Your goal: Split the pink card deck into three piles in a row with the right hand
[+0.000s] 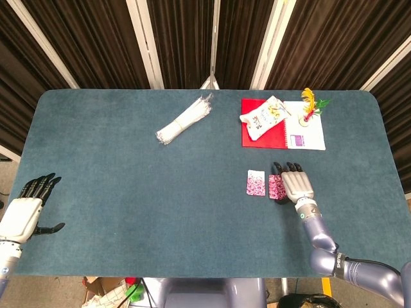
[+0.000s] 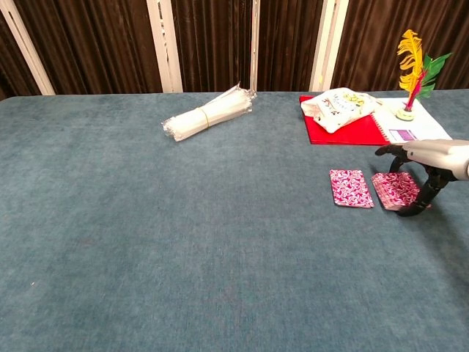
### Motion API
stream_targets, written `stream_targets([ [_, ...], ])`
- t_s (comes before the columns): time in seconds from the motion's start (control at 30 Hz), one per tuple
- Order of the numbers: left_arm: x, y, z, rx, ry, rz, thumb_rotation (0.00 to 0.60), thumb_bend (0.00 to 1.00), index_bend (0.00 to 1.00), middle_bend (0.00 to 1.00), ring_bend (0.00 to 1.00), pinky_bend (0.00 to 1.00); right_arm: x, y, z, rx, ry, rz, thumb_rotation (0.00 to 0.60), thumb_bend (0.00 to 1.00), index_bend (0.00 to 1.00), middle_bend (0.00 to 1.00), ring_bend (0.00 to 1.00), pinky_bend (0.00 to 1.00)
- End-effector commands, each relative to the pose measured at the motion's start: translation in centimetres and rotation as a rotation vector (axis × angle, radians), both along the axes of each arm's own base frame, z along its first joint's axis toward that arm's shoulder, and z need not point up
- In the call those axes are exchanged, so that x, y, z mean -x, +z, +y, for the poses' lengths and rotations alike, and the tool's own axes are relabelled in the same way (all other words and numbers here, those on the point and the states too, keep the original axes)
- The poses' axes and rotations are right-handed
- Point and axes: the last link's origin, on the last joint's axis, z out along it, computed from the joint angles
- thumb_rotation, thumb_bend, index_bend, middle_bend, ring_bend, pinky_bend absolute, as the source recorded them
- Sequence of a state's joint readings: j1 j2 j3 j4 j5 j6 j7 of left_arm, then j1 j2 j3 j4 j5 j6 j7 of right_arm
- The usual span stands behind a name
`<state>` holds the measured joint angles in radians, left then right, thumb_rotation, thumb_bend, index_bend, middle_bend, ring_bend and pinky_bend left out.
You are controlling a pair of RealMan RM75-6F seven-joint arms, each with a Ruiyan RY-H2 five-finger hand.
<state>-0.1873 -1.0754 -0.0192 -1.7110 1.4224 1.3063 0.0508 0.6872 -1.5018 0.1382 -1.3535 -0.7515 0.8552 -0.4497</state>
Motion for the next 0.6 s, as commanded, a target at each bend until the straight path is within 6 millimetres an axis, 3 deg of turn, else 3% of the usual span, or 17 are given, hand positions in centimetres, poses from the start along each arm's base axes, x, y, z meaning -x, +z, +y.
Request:
stream_targets([
  [0.03,-0.02,0.0,-0.01,0.0,-0.001,0.0,0.6,0.0,0.0,0.0,0.0,0.0,-0.08,0.02,0.0,-0.006,-0.002,0.005,0.6,0.2,0.02,0.07,0.02,0.0],
  [0.6,-0.07,-0.01,-0.01,0.001,0.001,-0.001,0.6,0.0,0.0,0.0,0.0,0.0,-0.25,0.62,0.16,-0.042,-0.018,0.026,0.6,0.2,0.0,0.0,0.0,0.0],
])
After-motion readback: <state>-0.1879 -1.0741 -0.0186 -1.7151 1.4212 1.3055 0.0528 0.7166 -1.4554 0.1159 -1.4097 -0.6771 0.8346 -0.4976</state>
